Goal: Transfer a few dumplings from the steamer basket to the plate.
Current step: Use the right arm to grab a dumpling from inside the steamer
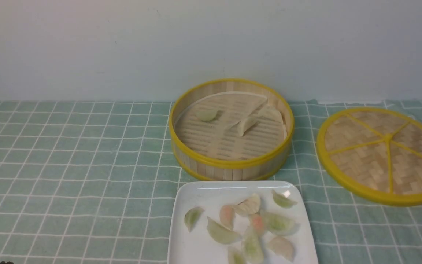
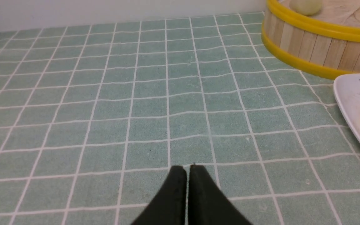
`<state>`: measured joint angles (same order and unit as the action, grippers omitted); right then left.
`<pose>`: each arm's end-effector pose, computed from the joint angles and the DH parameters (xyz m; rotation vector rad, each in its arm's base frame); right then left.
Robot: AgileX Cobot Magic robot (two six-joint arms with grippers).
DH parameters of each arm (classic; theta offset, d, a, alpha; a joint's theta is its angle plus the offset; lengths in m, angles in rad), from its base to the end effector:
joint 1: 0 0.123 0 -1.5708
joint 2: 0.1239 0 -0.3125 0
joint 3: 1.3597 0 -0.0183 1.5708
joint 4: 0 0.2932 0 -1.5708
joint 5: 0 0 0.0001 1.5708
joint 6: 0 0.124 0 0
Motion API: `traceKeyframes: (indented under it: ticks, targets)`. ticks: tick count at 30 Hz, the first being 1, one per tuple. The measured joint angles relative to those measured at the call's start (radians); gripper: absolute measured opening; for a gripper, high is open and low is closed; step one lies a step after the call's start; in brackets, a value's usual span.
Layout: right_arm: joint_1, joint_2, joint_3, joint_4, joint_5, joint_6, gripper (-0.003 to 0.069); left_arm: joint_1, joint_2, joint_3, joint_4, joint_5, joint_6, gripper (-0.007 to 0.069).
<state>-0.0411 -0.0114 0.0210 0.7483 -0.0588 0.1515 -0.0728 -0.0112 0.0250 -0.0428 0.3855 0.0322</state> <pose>0.1031 -0.0091 0.2139 0.7024 1.3088 0.6700 0.0981 -0.0092 0.1598 0.0725 1.8817 -0.0702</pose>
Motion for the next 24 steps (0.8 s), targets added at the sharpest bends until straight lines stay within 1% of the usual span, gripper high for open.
traceKeyframes:
  ticks: [3,4,5,7,9,10,11,14,16,17,20,22,24]
  targets:
    - [0.003,0.005,-0.064,-0.007,0.079,-0.011,-0.0015,0.000,0.000,0.000,0.000,0.000,0.000,-0.0006]
    - [0.006,0.046,-0.170,-0.040,0.174,-0.041,-0.0015,0.000,0.000,0.000,0.000,0.000,0.000,-0.0006]
    - [0.007,0.054,-0.184,-0.040,0.188,-0.046,-0.0015,0.000,0.000,0.000,0.000,0.000,0.000,-0.0006]
    - [0.010,0.204,-0.357,-0.106,0.399,-0.107,-0.0015,0.000,0.000,0.000,0.000,0.000,0.000,-0.0006]
    - [0.010,0.327,-0.485,-0.147,0.560,-0.145,-0.0015,0.000,0.000,0.000,0.000,0.000,0.000,-0.0006]
    - [0.010,0.445,-0.570,-0.172,0.665,-0.182,-0.0015,0.000,0.000,0.000,0.000,0.000,0.000,-0.0006]
    - [0.010,0.497,-0.625,-0.186,0.728,-0.201,-0.0015,0.000,0.000,0.000,0.000,0.000,0.000,-0.0006]
    - [0.010,0.747,-0.823,-0.216,0.918,-0.337,-0.0015,0.000,0.000,0.000,0.000,0.000,0.000,-0.0006]
    - [0.010,0.870,-0.920,-0.214,0.991,-0.396,-0.0015,0.000,0.000,0.000,0.000,0.000,0.000,-0.0006]
    - [0.010,0.970,-0.988,-0.204,1.036,-0.447,-0.0015,0.000,0.000,0.000,0.000,0.000,0.000,-0.0006]
    - [0.031,1.143,-1.138,-0.191,1.105,-0.520,-0.0013,0.000,0.000,0.000,0.000,0.000,0.000,-0.0006]
    - [0.058,1.204,-1.191,-0.200,1.118,-0.538,-0.0013,0.000,0.000,0.000,0.000,0.000,0.000,-0.0006]
    - [0.134,1.313,-1.291,-0.252,1.129,-0.551,-0.0012,0.000,0.000,0.000,0.000,0.000,0.000,-0.0006]
